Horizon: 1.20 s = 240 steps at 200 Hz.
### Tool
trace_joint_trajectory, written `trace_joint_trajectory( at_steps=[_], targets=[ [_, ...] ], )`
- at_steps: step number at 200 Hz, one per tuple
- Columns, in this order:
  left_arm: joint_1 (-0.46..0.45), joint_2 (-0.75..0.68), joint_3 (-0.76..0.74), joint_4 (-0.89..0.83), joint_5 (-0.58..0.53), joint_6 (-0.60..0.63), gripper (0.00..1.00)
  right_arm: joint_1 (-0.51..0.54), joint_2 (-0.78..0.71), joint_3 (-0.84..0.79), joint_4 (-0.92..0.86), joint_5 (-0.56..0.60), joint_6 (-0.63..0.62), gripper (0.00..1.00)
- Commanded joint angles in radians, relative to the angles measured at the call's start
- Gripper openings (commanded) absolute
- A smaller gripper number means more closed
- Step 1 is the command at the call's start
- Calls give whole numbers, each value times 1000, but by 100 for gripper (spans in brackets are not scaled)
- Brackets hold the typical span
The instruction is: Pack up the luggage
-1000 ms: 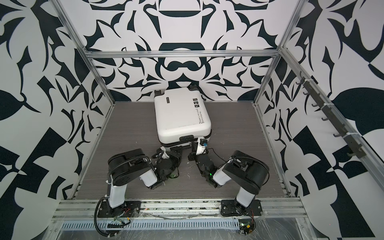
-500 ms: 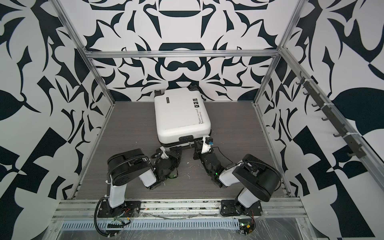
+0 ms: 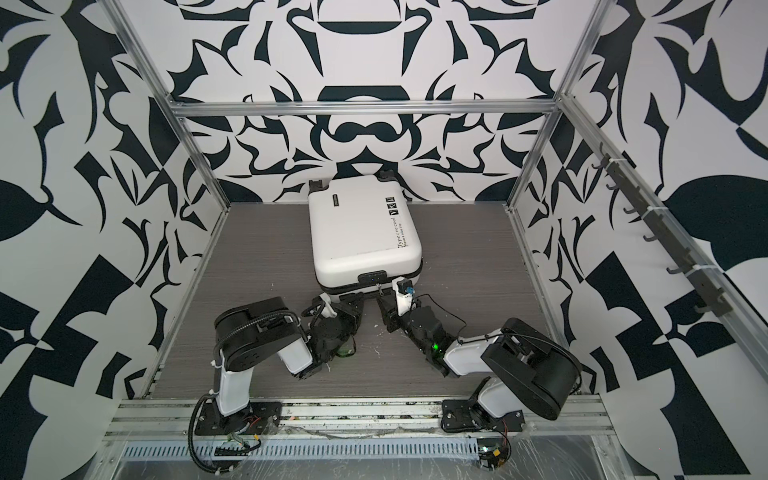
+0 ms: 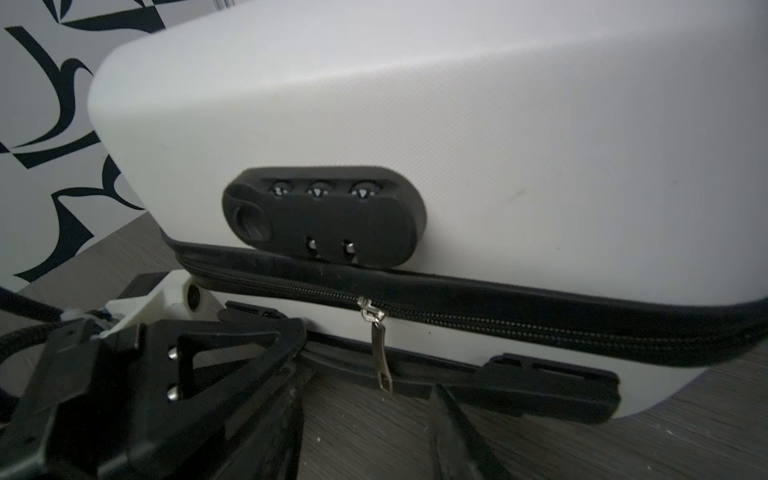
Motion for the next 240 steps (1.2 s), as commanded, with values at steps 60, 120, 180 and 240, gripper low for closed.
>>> trace_joint_trajectory(
  at_steps=[60,120,180,240],
  targets=[
    [16,11,-17,-59,-10,17,0,-67,100,86,57,-110,1,43],
    [16,16,-13,-57,-3,4,0,-94,160,129,92,-164,36,36],
    [17,21,-11,-57,3,1,0,-102,244,161,169,-182,78,28],
    [17,23,-10,-57,2,-2,0,-101,299,181,230,-187,115,11]
  ],
)
